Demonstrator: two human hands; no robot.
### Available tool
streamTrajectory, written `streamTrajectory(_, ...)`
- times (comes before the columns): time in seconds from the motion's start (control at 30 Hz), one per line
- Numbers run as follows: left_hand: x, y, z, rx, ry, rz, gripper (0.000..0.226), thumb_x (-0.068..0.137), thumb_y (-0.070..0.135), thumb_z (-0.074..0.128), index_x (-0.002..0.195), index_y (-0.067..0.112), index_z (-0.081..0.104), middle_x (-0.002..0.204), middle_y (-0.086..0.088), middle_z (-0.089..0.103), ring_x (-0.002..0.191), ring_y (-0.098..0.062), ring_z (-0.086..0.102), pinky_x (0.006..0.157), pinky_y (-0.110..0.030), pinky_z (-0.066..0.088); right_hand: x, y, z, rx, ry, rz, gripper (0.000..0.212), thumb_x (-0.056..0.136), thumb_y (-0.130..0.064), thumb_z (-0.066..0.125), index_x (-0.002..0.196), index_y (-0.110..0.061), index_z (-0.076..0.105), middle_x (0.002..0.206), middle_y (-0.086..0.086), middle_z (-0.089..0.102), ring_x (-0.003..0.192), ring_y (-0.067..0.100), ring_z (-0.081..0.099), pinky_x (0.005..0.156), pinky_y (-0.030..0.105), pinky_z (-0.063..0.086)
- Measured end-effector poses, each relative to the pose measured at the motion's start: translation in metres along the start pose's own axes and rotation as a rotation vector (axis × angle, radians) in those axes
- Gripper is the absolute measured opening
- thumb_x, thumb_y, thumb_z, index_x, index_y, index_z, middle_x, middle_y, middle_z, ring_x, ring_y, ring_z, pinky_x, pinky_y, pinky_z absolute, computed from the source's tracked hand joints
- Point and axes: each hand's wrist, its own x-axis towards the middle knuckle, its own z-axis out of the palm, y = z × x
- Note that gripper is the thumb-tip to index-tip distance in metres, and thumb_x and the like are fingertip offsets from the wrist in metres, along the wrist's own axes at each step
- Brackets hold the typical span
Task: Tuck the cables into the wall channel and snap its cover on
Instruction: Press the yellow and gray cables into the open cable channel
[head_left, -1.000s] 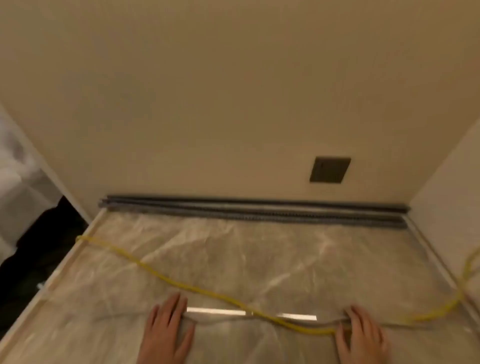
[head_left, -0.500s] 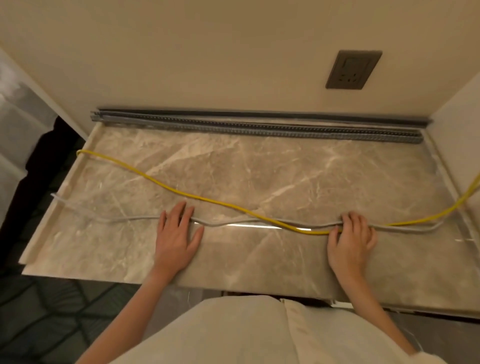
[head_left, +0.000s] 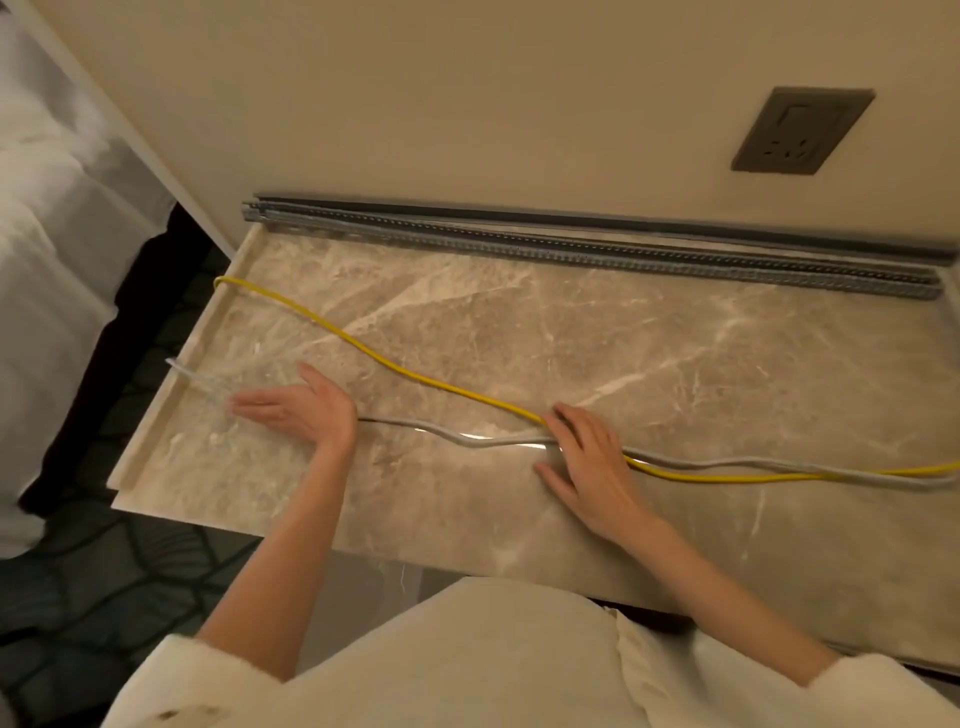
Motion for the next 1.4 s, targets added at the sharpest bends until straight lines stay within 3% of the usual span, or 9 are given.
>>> streamTrajectory(0.4, 0.09, 0.037, 0.041, 0.056, -0.09, 0.008, 0.083, 0.094, 0.041, 0.045, 0.144, -0.006, -0.002, 0.155, -0.021, 0.013, 0.141, -0.033, 0.023, 0.114, -0.039, 0.025, 0.06, -0.007, 0.009, -0.049, 0.081, -0.233, 0.039, 0.082, -0.015, 0.073, 0.119, -0.007, 0.064, 0.091, 0.016, 0.062, 0.079, 0.032, 0.061, 0.064, 0.035, 0.055)
streamTrajectory(0.63, 0.125, 0.063, 0.073, -0.062, -0.251, 0.154, 0.063, 0.091, 0.022, 0.055, 0.141, 0.002, 0.023, 0.141, -0.016, 0.044, 0.129, -0.027, 0.044, 0.108, -0.033, 0.037, 0.098, 0.016, 0.011, 0.106, -0.052, -0.075, 0.024, 0.096, -0.022, 0.055, 0.12, -0.022, 0.058, 0.093, 0.005, 0.052, 0.084, 0.02, 0.05, 0.071, 0.03, 0.043)
streamTrajectory(0.73, 0.139, 0.076, 0.088, -0.176, -0.324, 0.112, 0.047, 0.086, 0.008, 0.058, 0.129, 0.002, 0.038, 0.113, -0.019, 0.06, 0.101, -0.027, 0.062, 0.094, -0.038, 0.05, 0.119, 0.027, 0.016, 0.074, -0.073, -0.068, 0.021, 0.099, -0.033, 0.044, 0.116, -0.028, 0.056, 0.103, 0.005, 0.052, 0.092, 0.019, 0.045, 0.075, 0.026, 0.035)
streamTrajectory(0.83, 0.146, 0.089, 0.101, -0.324, -0.395, 0.032, 0.049, 0.085, -0.003, 0.054, 0.131, 0.002, 0.036, 0.077, -0.008, 0.059, 0.054, -0.006, 0.061, 0.059, -0.028, 0.055, 0.14, 0.035, 0.019, -0.026, -0.013, -0.16, 0.038, 0.095, -0.059, 0.031, 0.107, -0.032, 0.055, 0.096, -0.006, 0.048, 0.09, 0.012, 0.042, 0.074, 0.025, 0.032)
streamTrajectory(0.93, 0.15, 0.1, 0.113, -0.384, -0.427, 0.015, 0.047, 0.083, -0.01, 0.051, 0.127, 0.001, 0.04, 0.07, -0.003, 0.057, 0.043, -0.002, 0.059, 0.046, -0.02, 0.05, 0.158, 0.046, 0.016, -0.124, 0.033, -0.166, 0.043, 0.094, -0.063, 0.03, 0.103, -0.03, 0.056, 0.085, -0.009, 0.043, 0.086, 0.013, 0.044, 0.072, 0.027, 0.035)
streamTrajectory(1.07, 0.157, 0.106, 0.121, -0.425, -0.483, -0.065, 0.065, 0.086, -0.011, 0.044, 0.144, 0.012, 0.024, 0.096, -0.014, 0.057, 0.059, -0.013, 0.055, 0.052, -0.026, 0.046, 0.176, 0.059, 0.009, -0.122, 0.059, -0.167, 0.03, 0.095, -0.028, 0.05, 0.124, -0.024, 0.058, 0.087, 0.002, 0.049, 0.08, 0.022, 0.048, 0.062, 0.028, 0.035)
streamTrajectory(1.17, 0.164, 0.105, 0.121, -0.397, -0.518, -0.087, 0.072, 0.089, -0.007, 0.047, 0.148, 0.016, 0.012, 0.105, -0.016, 0.058, 0.068, -0.016, 0.057, 0.059, -0.026, 0.051, 0.192, 0.063, -0.002, -0.076, 0.069, -0.075, 0.029, 0.096, -0.039, 0.045, 0.113, -0.023, 0.062, 0.08, -0.009, 0.047, 0.08, 0.021, 0.048, 0.064, 0.031, 0.037)
streamTrajectory(1.23, 0.166, 0.103, 0.12, -0.381, -0.544, -0.073, 0.076, 0.088, -0.005, 0.052, 0.148, 0.016, 0.01, 0.098, -0.017, 0.06, 0.068, -0.017, 0.059, 0.065, -0.029, 0.056, 0.197, 0.062, -0.007, -0.085, 0.06, -0.136, 0.03, 0.096, -0.024, 0.052, 0.124, -0.024, 0.061, 0.084, 0.007, 0.053, 0.077, 0.027, 0.05, 0.059, 0.035, 0.043)
streamTrajectory(1.4, 0.138, 0.094, 0.117, -0.07, -0.511, 0.215, 0.061, 0.085, 0.011, 0.059, 0.139, 0.011, 0.03, 0.109, -0.026, 0.062, 0.082, -0.028, 0.063, 0.081, -0.038, 0.052, 0.19, 0.062, -0.017, -0.046, 0.043, -0.026, 0.032, 0.097, -0.026, 0.049, 0.126, -0.017, 0.058, 0.095, 0.014, 0.054, 0.085, 0.029, 0.051, 0.067, 0.036, 0.045)
